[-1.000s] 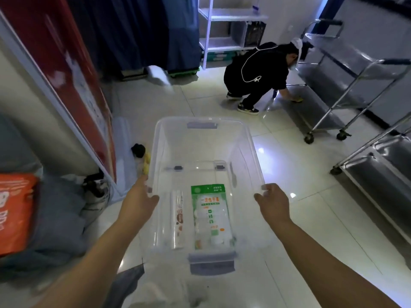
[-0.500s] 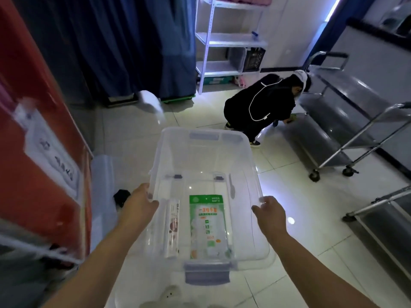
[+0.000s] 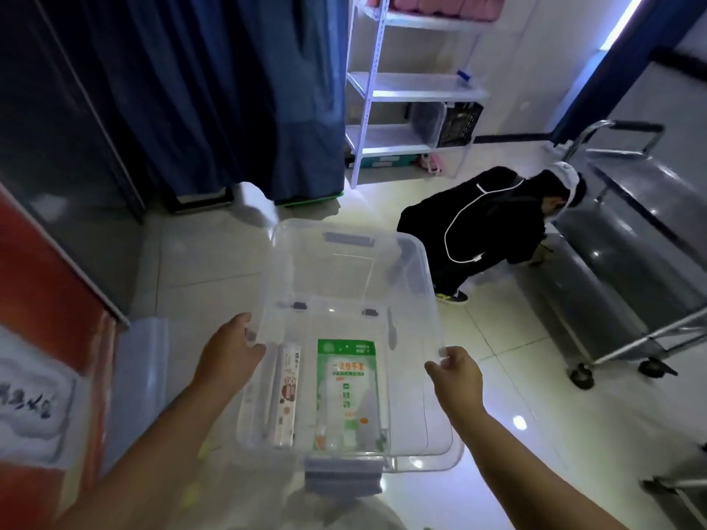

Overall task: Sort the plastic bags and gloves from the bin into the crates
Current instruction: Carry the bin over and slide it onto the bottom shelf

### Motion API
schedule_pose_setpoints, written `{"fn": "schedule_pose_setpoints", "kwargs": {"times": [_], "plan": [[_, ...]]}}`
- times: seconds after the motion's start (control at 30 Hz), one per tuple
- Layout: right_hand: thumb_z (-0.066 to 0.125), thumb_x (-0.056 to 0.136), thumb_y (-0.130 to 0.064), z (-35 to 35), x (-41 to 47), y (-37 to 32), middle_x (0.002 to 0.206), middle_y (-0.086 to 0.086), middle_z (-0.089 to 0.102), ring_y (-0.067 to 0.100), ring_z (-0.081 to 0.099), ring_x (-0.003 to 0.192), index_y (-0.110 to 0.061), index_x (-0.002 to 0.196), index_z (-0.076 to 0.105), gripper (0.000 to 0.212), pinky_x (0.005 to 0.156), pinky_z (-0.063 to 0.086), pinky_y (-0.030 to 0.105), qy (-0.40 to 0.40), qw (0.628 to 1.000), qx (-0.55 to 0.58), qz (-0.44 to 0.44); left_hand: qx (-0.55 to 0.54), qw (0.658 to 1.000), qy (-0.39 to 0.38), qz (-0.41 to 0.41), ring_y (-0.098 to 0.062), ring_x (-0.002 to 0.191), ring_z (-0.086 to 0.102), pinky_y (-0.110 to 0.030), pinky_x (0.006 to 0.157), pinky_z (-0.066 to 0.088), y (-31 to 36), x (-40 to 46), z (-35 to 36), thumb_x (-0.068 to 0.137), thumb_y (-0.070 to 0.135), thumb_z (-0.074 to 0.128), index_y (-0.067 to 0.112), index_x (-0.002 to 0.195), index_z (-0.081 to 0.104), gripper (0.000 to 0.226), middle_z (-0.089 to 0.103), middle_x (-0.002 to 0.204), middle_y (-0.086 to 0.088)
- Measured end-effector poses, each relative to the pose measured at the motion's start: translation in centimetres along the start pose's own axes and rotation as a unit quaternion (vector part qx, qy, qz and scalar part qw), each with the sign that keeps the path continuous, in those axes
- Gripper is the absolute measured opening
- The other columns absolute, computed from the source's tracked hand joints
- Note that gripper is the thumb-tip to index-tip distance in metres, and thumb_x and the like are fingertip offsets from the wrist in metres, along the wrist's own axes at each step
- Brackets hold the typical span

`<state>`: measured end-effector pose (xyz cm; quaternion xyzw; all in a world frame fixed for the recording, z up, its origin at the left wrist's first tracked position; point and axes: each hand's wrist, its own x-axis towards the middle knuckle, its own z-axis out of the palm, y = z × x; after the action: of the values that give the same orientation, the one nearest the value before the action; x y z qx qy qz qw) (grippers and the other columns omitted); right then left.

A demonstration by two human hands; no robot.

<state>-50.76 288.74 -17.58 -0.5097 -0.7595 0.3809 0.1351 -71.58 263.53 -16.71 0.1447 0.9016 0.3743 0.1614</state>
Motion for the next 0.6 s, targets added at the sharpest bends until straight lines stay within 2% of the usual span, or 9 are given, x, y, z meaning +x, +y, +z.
{"fn": "schedule_pose_setpoints", "kwargs": {"times": [0.13,0.27,0.47,0.6], "plan": [[0.065,0.079,-0.012,1.3,10.3,-4.9,0.073,-0.002,0.056,0.017,0.056,0.066,-0.01,0.106,0.057,0.028,0.057,0.043,0.027,-0.022,1.0,0.0,-0.019,0.002,0.999,0.028,-0.025,-0.019,0.089,0.052,-0.029,0.077,0.041,3.8,8.7,0.5,0.08,0.015,0.067,0.009,0.133,0.042,0.058,0.06,0.113,-0.01],[0.065,0.076,-0.013,3.5,18.8,-9.7,0.07,0.001,0.058,0.02,0.056,0.066,-0.013,0.102,0.057,0.027,0.056,0.041,0.027,-0.039,0.999,0.004,-0.037,-0.003,0.997,0.058,-0.052,-0.017,0.086,0.05,-0.029,0.074,0.04,5.5,16.1,0.7,0.078,0.014,0.068,0.009,0.133,0.042,0.06,0.06,0.11,-0.01],[0.064,0.073,-0.012,8.5,30.8,-16.4,0.065,-0.002,0.053,0.019,0.052,0.062,-0.015,0.086,0.056,0.016,0.052,0.036,0.026,-0.039,0.998,-0.007,-0.041,-0.01,0.996,0.058,-0.069,-0.018,0.084,0.051,-0.03,0.073,0.039,7.1,29.8,1.5,0.077,0.01,0.068,0.008,0.131,0.044,0.058,0.061,0.108,-0.012],[0.065,0.073,-0.012,12.2,38.6,-20.8,0.062,-0.009,0.047,0.007,0.045,0.054,-0.016,0.08,0.054,0.014,0.045,0.034,0.023,-0.004,1.0,0.0,-0.027,-0.018,0.997,0.03,-0.061,-0.018,0.086,0.051,-0.029,0.072,0.04,9.2,41.0,1.1,0.079,0.013,0.067,0.011,0.135,0.04,0.062,0.059,0.11,-0.009]]}}
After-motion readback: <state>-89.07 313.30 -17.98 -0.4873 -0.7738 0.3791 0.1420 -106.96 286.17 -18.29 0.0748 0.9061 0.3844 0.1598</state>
